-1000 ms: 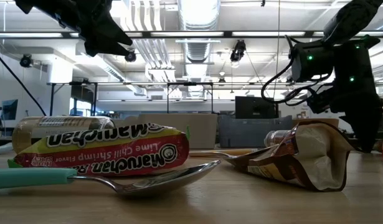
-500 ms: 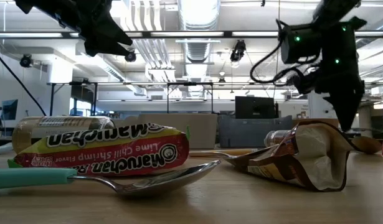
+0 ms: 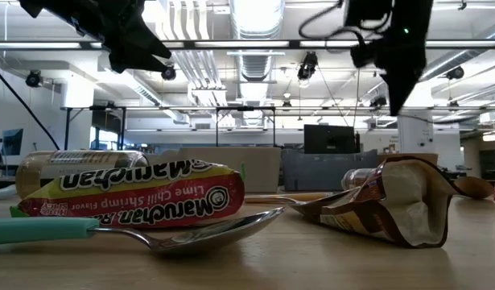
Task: Pick & Place Food Item
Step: Put the black spoon into the black bin
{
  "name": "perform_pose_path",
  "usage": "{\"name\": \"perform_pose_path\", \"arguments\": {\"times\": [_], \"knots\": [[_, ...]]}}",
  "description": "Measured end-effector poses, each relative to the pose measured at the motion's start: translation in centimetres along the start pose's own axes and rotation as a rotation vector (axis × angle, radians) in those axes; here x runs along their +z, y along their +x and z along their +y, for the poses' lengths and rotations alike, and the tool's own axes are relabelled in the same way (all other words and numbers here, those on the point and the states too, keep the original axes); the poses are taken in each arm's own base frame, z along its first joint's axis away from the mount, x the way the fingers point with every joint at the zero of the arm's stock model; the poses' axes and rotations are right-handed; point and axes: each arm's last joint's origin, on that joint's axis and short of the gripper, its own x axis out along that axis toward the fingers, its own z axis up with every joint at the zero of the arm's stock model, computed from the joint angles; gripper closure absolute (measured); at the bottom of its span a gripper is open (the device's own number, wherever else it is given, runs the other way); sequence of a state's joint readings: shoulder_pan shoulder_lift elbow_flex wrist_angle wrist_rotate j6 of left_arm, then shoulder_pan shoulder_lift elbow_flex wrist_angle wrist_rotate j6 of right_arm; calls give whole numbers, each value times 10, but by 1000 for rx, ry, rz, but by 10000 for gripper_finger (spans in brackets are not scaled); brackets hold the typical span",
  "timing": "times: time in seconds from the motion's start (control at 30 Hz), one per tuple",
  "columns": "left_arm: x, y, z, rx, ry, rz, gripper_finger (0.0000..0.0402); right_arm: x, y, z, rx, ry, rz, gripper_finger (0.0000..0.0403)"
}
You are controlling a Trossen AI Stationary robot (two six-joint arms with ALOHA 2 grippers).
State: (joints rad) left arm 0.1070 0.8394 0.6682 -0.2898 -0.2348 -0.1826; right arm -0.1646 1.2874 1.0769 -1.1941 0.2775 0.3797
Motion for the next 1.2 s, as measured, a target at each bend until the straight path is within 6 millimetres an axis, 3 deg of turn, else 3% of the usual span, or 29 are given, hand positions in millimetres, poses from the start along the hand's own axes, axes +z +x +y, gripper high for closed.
{"name": "perform_pose_path", "arguments": {"times": [0.13, 0.27, 0.67, 0.9, 1.2], "knots": [[0, 0, 0, 0, 1, 0, 139, 17, -12, -2, -63, -117, -62, 391], [0, 0, 0, 0, 2, 0, 139, 39, -11, -2, -97, -249, -60, 391], [-2, 0, 0, 3, 18, 16, 139, 107, 46, -1, -125, -592, 100, 391], [-2, 0, 0, 4, 34, 21, 139, 128, 68, -3, -105, -733, 119, 391], [-2, 0, 0, 4, 35, 22, 139, 136, 87, -12, -26, -699, 125, 391]]}}
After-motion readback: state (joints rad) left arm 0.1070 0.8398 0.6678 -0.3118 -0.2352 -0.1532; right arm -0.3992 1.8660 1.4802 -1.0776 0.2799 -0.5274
